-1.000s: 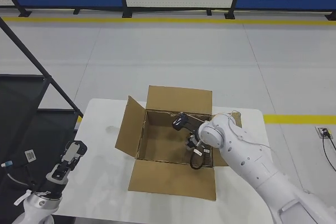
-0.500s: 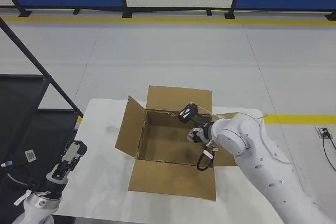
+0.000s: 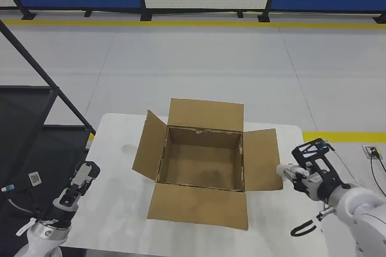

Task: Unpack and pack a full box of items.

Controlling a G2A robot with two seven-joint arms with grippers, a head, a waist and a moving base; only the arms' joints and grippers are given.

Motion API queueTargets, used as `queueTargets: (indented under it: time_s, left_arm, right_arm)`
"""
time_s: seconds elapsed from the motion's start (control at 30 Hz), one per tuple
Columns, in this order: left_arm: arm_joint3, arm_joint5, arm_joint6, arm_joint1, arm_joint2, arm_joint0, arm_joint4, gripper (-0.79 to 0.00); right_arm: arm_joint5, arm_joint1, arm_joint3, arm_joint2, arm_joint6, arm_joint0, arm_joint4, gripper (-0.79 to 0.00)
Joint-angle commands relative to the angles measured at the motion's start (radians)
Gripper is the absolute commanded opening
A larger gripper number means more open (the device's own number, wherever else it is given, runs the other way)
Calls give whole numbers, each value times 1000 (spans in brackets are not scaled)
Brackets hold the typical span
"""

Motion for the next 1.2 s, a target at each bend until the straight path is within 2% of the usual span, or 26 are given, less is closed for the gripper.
queueTargets:
  time_s: [0.0,0.1,0.23,0.53,0.67,0.73,0.8,0.83,0.9,1.03,1.07,1.1,1.17]
  left_arm:
    - [0,0,0,0,0,0,0,0]
    - [0,0,0,0,0,0,0,0]
    - [0,0,0,0,0,0,0,0]
    - [0,0,0,0,0,0,0,0]
    - [0,0,0,0,0,0,0,0]
    - [0,0,0,0,0,0,0,0]
    - [0,0,0,0,0,0,0,0]
    - [0,0,0,0,0,0,0,0]
    - [0,0,0,0,0,0,0,0]
    - [0,0,0,0,0,0,0,0]
    - [0,0,0,0,0,0,0,0]
    - [0,0,0,0,0,0,0,0]
    - [0,0,0,0,0,0,0,0]
  right_arm:
    - [-18,2,29,73,-23,-70,39,-785]
    - [-33,5,100,111,-53,-120,64,-785]
    - [-49,9,219,90,-88,-117,76,-785]
    - [-72,16,515,-47,-94,50,43,-785]
    - [-65,18,600,-96,-84,118,18,-785]
    - [-69,18,635,-112,-94,139,23,-730]
    - [-71,19,664,-125,-104,157,21,-717]
    - [-72,19,674,-131,-108,164,23,-671]
    - [-71,20,689,-139,-112,172,25,-514]
    - [-67,23,699,-149,-113,178,30,-400]
    - [-65,24,699,-150,-112,177,31,-336]
    - [-62,25,697,-151,-112,176,33,-231]
    - [-57,27,688,-147,-115,170,35,-123]
